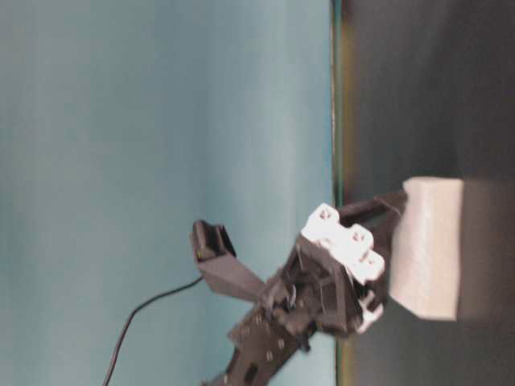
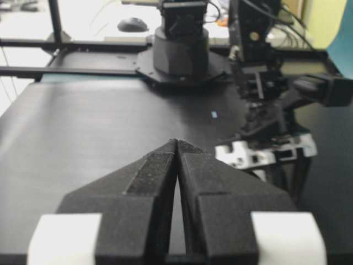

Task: Push the sponge with the left arm to wipe the table.
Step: 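Push the sponge with the left gripper toward the near left table area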

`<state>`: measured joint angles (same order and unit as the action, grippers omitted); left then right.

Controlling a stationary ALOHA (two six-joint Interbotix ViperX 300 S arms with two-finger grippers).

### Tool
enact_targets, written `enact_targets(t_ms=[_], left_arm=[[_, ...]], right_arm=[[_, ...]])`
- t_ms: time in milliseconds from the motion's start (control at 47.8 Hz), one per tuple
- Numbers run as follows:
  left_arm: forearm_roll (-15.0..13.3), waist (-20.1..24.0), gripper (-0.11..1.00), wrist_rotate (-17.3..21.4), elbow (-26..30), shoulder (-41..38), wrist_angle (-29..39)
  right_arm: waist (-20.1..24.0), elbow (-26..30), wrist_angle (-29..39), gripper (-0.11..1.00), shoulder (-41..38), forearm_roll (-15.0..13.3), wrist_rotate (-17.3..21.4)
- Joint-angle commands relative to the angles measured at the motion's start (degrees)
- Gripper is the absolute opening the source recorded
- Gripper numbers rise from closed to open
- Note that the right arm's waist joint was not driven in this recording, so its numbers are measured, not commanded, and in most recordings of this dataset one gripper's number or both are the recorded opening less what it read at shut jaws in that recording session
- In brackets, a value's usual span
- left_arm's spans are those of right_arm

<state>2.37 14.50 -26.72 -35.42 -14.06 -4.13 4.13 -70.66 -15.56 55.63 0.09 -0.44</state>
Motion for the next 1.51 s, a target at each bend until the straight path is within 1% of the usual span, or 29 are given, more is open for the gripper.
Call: enact_targets(t_ms=[0, 293, 732, 816, 900, 1067, 1235, 1486], left_arm=[[0.2, -2.7, 0.43, 0.0, -1.8, 2.1, -0.9], [0.2, -8.9, 0.43, 0.0, -8.1, 6.5, -4.0], [0.2, -17.8, 0.43, -0.4, -12.9, 8.8, -4.7], [0.2, -19.3, 0.43, -1.7, -13.7, 9.6, -5.1], [0.2, -20.7, 0.43, -4.0, -15.1, 10.3, -6.1], [0.2, -23.6, 0.43, -7.0, -18.6, 11.5, -10.7], [0.2, -27.5, 0.43, -8.7, -20.9, 12.1, -14.0], [0.3, -34.1, 0.43, -9.1, -20.6, 11.6, -14.4]], right_arm=[[0.0, 0.4, -0.6, 0.01, -0.3, 0.1, -0.1], [0.0, 0.4, -1.4, 0.01, -0.3, 0.1, 0.4], [0.0, 0.4, -1.3, 0.01, -0.3, 0.5, 0.5], [0.0, 0.4, -1.4, 0.01, -0.3, 0.5, 0.5], [0.0, 0.4, -1.2, 0.01, -0.3, 0.5, 0.5], [0.0, 0.4, -1.3, 0.01, -0.3, 0.5, 0.5], [0.0, 0.4, -1.2, 0.01, -0.3, 0.7, 0.6], [0.0, 0.4, -1.4, 0.01, -0.3, 0.7, 0.6]])
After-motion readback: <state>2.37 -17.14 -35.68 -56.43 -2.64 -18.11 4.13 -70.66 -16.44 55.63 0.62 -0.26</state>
